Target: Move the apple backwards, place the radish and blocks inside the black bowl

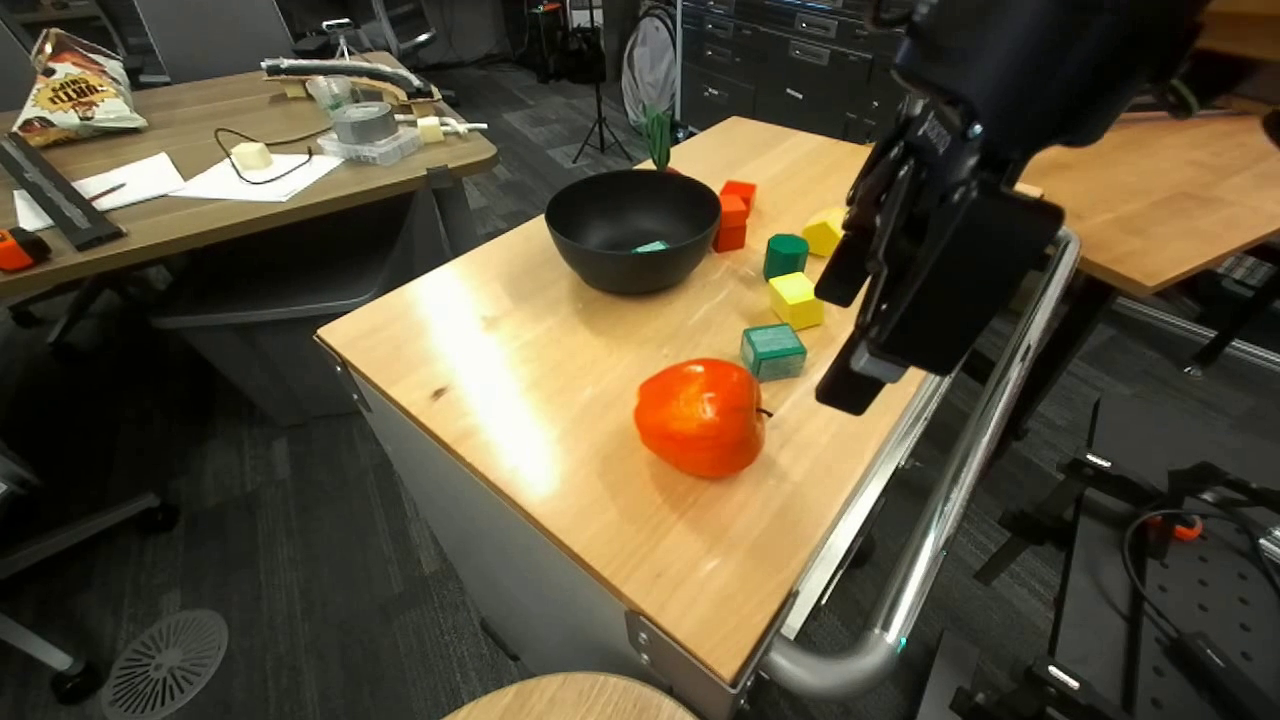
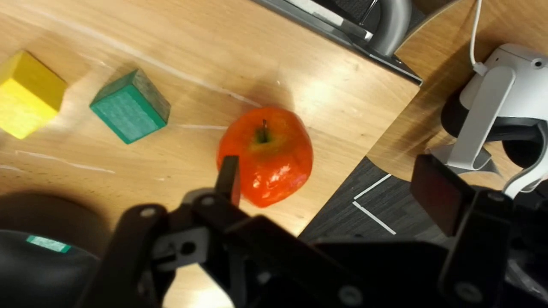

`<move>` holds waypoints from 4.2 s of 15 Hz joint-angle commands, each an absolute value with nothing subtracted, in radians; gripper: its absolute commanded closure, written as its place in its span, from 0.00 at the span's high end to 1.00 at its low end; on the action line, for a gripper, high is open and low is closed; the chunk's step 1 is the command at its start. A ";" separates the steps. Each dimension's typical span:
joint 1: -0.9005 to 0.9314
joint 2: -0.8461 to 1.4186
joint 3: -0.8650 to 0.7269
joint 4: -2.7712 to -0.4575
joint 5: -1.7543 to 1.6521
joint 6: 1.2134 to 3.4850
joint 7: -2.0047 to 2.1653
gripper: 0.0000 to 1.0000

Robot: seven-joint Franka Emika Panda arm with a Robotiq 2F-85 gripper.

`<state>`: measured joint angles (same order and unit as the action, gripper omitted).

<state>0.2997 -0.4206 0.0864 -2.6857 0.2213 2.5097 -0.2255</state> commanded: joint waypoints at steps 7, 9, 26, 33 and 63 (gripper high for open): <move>0.260 -0.167 0.196 -2.563 -0.034 2.733 -0.185 1.00; 0.227 -0.164 0.214 -2.552 -0.169 2.753 -0.150 1.00; 0.192 -0.089 0.215 -2.508 -0.267 2.607 0.000 1.00; 0.188 -0.007 0.204 -2.503 -0.233 2.654 0.171 0.75; -0.256 -0.149 0.252 -2.362 -1.087 2.670 1.121 0.59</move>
